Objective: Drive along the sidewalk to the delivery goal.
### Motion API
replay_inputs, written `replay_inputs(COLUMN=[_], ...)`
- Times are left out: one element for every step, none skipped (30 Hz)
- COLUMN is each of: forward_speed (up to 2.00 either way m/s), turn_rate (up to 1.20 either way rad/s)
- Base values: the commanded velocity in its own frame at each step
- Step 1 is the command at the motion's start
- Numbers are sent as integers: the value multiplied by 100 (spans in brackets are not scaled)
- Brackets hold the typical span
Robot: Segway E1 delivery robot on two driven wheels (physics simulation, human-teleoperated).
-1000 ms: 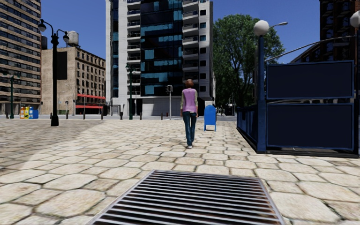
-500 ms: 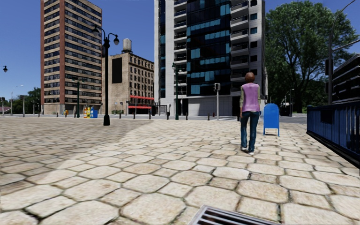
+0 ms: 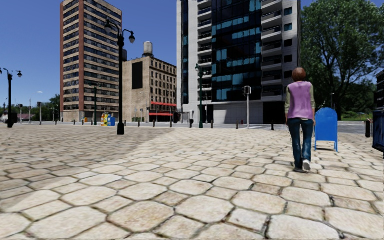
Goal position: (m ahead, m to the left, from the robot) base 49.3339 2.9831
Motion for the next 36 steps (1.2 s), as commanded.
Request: replay_inputs(forward_speed=[195,195,195,195,195,195,195,195,195,195,200,200,200,200,200,200,200,200,200,200,200,200,200,200,200,200,200,200,200,200,200,200,200,200,200,200], turn_rate=[41,41,30,23,9,9,1,0,0,0,0,0,0,0,0,0,0,0,0,0,0,0,0,0,0,0,0,0,0,0,0,0,0,0,0,0])
